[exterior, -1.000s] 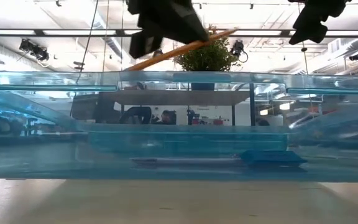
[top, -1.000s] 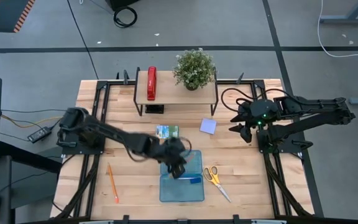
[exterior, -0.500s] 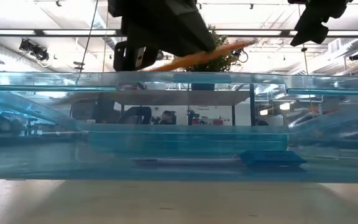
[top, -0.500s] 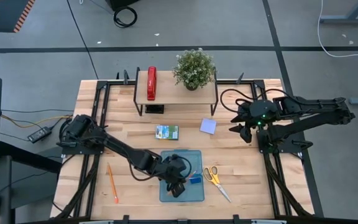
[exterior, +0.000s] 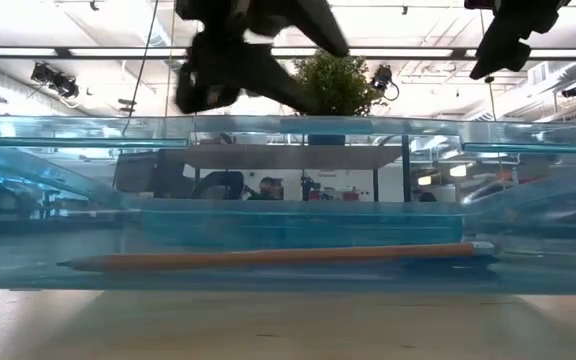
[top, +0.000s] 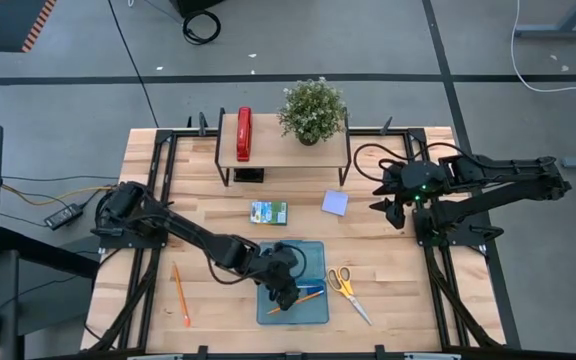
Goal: Pack school essentials
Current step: Put the yellow pencil into the blue supply box
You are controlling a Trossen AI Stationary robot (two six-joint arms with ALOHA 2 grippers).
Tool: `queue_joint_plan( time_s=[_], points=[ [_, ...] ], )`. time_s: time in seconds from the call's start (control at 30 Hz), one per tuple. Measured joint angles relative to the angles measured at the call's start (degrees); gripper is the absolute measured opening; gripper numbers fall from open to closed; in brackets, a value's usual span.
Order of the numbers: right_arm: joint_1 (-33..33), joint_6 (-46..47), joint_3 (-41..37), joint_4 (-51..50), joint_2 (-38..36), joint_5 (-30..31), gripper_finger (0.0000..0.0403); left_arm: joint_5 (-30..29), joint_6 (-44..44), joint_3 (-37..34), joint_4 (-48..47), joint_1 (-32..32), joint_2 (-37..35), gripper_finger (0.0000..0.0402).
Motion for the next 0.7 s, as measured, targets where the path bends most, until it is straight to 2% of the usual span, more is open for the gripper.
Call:
queue_joint_plan(
  time_s=[0.23,0.4,0.63,0.7],
  points=[
    [-0.02,-0.04,0.0,-0.44,0.0,2.8,0.0217,-0.28,-24.28,0.0,-17.21,-0.16,-4.09,0.0174],
    [-0.02,-0.25,0.0,-0.46,-0.02,4.02,0.0217,-4.27,-32.63,0.0,-26.76,-2.54,-8.57,0.0153],
    [-0.02,-0.9,0.0,-0.57,-0.02,4.07,0.0217,-2.51,-45.04,-0.01,-46.68,-5.1,-14.99,0.0152],
    [-0.02,-0.92,0.0,-0.57,0.0,4.35,0.0217,-2.4,-47.57,-0.63,-48.98,-5.95,-16.66,0.0161]
  ],
)
